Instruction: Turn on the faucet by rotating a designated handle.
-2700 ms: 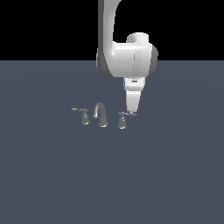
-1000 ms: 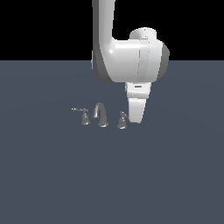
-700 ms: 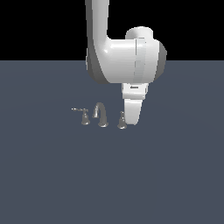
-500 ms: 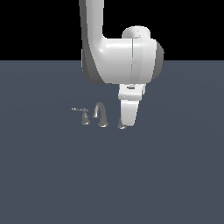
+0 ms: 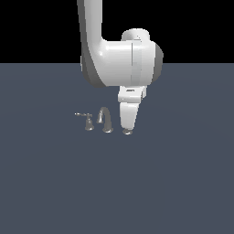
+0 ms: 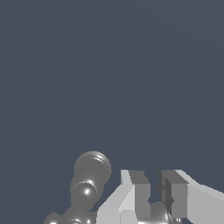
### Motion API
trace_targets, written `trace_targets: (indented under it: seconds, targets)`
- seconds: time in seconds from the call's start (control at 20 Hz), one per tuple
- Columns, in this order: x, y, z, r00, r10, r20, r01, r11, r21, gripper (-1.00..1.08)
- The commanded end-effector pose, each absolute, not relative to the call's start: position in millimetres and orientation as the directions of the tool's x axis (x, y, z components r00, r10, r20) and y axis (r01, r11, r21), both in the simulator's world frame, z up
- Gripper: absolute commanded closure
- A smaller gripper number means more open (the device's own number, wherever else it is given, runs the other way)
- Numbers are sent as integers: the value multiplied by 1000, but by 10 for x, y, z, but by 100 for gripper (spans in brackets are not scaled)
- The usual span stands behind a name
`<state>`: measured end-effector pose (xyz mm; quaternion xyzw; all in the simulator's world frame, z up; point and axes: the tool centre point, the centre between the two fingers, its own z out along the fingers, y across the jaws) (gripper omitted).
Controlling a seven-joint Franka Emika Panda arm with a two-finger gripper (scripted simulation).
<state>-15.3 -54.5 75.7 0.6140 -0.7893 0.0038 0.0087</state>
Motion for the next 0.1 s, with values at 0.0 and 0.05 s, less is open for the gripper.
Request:
trace_targets:
  seconds: [0.0, 0.05]
  targets:
    - [-45, -29, 767, -181, -983, 0, -983, 181, 0, 108]
    - [-45, -29, 767, -181, -983, 0, -983, 181, 0, 108]
